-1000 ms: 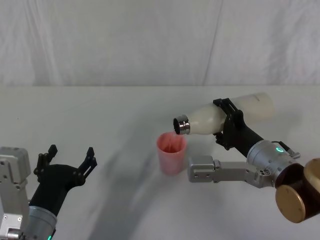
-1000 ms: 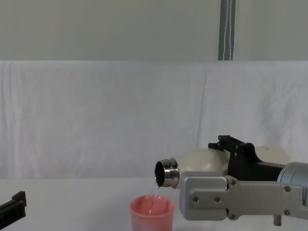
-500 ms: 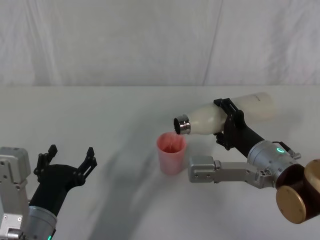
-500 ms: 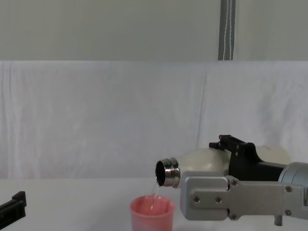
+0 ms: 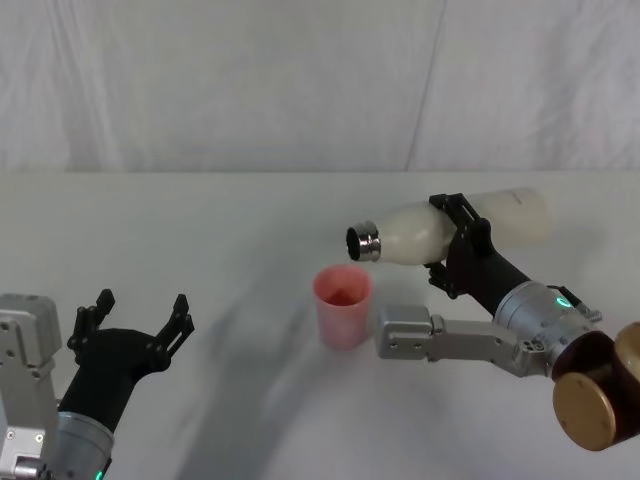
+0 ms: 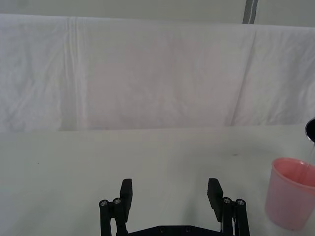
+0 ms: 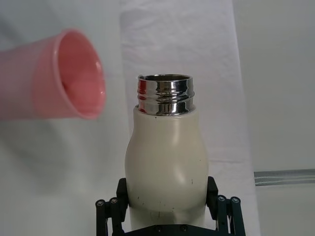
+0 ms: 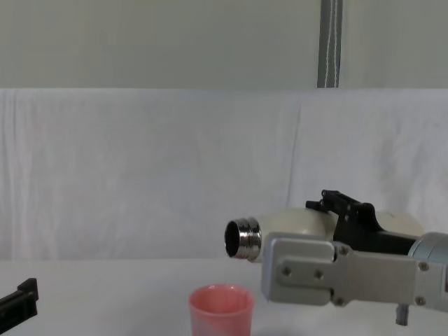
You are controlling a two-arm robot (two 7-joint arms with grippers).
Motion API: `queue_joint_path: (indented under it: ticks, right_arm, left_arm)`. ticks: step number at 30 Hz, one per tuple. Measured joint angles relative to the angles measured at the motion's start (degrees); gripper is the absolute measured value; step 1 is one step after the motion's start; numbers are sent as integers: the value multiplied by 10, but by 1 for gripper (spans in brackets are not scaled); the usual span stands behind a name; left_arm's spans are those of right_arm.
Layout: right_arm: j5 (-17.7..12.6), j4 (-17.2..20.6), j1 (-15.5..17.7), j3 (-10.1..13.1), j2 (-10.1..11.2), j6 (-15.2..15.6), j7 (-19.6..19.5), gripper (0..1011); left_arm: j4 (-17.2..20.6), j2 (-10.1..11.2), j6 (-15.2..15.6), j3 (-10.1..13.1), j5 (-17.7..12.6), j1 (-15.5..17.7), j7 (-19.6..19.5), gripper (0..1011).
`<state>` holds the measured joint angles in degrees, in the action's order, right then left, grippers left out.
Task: Grasp the thermos with one hand and pour water into the cup lid.
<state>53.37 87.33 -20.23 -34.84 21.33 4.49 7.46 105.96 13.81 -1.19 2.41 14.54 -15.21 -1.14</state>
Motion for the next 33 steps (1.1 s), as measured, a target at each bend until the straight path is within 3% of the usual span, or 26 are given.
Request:
queue_joint_path:
  ticks: [13,33]
  right_arm:
    - [-63,20,22,33,-14,-20,-4,950]
    - [-260,37,70,130,-54,-88,-7,950]
  left_arm:
    - [0,0,0,0,0,0,0,1001]
    - [0,0,0,0,0,0,0,1001]
